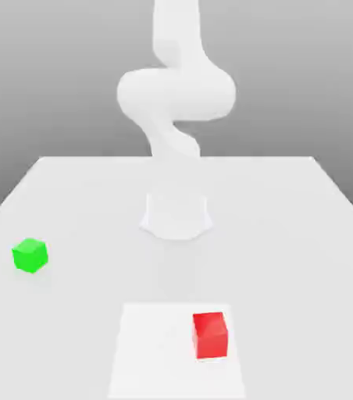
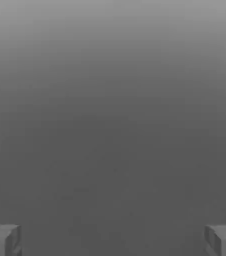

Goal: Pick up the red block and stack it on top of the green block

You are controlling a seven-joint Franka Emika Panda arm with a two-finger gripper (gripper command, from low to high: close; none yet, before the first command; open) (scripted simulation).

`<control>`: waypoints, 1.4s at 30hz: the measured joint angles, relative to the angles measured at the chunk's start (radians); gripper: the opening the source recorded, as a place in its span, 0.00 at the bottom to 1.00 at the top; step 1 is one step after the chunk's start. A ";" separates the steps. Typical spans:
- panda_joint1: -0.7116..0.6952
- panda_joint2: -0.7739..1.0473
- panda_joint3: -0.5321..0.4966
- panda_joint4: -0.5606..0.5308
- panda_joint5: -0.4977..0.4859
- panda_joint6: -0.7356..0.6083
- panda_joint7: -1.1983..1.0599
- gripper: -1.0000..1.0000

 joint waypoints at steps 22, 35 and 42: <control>0.064 0.805 0.052 -0.352 -0.020 0.449 0.018 0.50; 0.080 0.959 0.031 -0.335 -0.046 0.578 0.038 0.00; -0.021 0.751 -0.007 -0.375 -0.034 0.412 0.062 0.00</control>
